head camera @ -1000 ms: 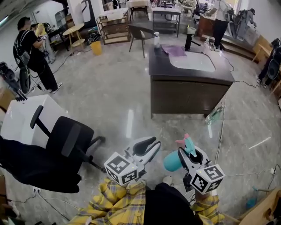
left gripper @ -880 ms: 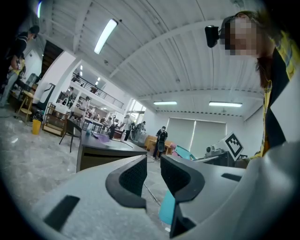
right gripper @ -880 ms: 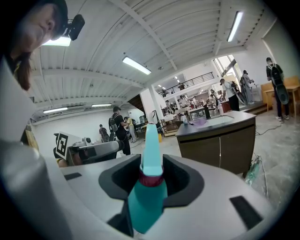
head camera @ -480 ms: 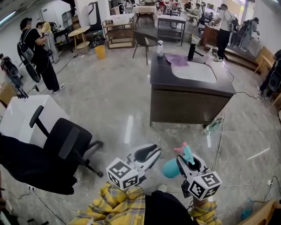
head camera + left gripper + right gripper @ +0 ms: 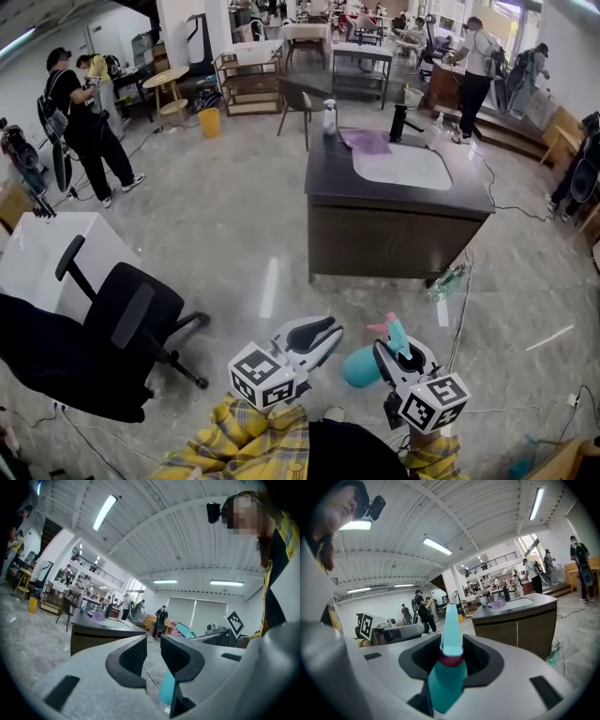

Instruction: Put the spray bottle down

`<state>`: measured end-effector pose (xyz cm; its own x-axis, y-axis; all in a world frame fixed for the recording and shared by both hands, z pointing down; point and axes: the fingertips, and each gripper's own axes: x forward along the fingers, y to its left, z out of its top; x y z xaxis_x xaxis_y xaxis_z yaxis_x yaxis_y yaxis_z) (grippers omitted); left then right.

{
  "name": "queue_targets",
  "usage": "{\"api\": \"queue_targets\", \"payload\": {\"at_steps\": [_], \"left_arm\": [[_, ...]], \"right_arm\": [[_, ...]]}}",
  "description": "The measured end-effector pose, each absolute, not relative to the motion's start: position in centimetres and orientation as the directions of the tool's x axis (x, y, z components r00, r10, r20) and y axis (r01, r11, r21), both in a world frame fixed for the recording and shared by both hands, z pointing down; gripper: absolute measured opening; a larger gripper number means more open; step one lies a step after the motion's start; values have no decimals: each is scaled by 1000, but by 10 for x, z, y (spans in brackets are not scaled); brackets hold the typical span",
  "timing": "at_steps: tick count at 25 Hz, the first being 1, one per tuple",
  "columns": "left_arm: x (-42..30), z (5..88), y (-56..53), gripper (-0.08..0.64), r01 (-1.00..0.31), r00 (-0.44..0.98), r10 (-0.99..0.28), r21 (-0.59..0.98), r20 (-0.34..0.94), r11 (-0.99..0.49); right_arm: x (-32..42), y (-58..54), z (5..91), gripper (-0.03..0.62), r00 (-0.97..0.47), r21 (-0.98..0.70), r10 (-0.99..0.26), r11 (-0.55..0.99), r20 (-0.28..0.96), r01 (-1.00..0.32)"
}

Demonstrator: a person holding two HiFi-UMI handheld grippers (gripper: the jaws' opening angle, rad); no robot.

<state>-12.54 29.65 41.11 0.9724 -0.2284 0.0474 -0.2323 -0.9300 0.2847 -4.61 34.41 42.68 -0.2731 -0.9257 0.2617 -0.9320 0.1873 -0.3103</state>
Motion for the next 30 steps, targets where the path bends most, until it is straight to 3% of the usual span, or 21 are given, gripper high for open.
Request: {"api": "queue_targets", "payload": {"at_steps": [16,30], "left_arm": [[-70,416,302,77,-289,957,-271,265,105,-920],[-17,419,256,77,-245,969,-227,281,94,-928]], "right_arm": [[19,344,433,137,-303,-315,-924,224,231,-922],[59,307,444,137,-274,-310,-925,188,264,-932]]}}
